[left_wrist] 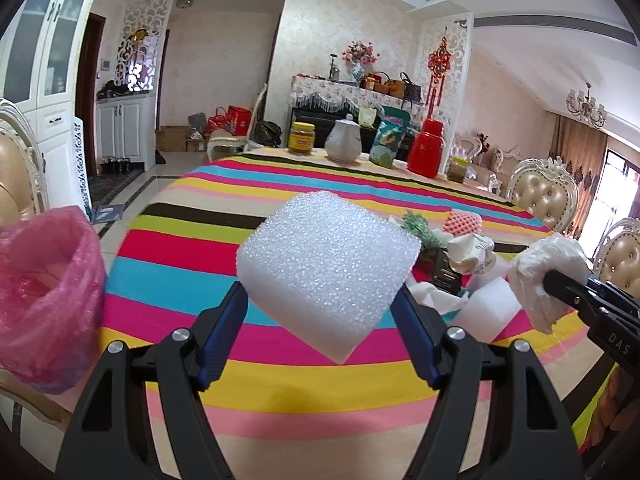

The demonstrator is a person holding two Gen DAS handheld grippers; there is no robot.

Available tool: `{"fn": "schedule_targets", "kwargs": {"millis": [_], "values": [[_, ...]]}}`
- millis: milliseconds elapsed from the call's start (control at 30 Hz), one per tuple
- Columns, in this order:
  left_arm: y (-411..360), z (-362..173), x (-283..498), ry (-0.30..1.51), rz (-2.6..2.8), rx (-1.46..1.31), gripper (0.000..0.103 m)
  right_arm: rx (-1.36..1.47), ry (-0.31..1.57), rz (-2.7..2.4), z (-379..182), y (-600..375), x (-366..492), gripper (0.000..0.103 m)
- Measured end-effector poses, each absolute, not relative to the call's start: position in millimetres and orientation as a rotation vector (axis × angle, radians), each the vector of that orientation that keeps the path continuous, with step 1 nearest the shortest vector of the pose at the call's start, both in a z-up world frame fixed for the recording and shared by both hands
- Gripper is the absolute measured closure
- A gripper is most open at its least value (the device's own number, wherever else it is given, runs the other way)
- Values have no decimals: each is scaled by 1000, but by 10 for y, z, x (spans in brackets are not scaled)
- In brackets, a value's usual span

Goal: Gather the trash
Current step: 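Carry foam block and plastic bag to the wastebasket and release them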

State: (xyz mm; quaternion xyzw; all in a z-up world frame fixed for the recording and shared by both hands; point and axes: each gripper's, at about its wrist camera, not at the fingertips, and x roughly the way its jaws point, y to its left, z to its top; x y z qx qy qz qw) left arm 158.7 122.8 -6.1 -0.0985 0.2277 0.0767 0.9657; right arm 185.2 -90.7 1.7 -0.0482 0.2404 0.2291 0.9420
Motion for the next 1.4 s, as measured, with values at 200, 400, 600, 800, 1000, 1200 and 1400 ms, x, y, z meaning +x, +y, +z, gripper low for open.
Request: {"fn": "schedule_targets", "kwargs": {"millis": [200,400,600,800,1000,1200,1400], "values": [[1526,26,1366,428,226,-177,32,-111,486,579,33,-532,1830,70],[1916,82,1104,415,322,-190,32,-150,486,709,6,-8,1785,70],[2386,149,824,395,435,-215,32,-176,464,863,45,589,1740,70],[2896,166,558,394,536,-249,32,-211,458,975,89,1138,1709,70],[3391,74,468,426,619,-283,32,-251,434,1063,116,1624,1663,70],[3804,-54,501,458,663,-325,32,-296,415,1136,150,2134,1662,70],[4006,-194,538,484,673,-342,32,-314,398,1200,217,2541,1678,70]]}}
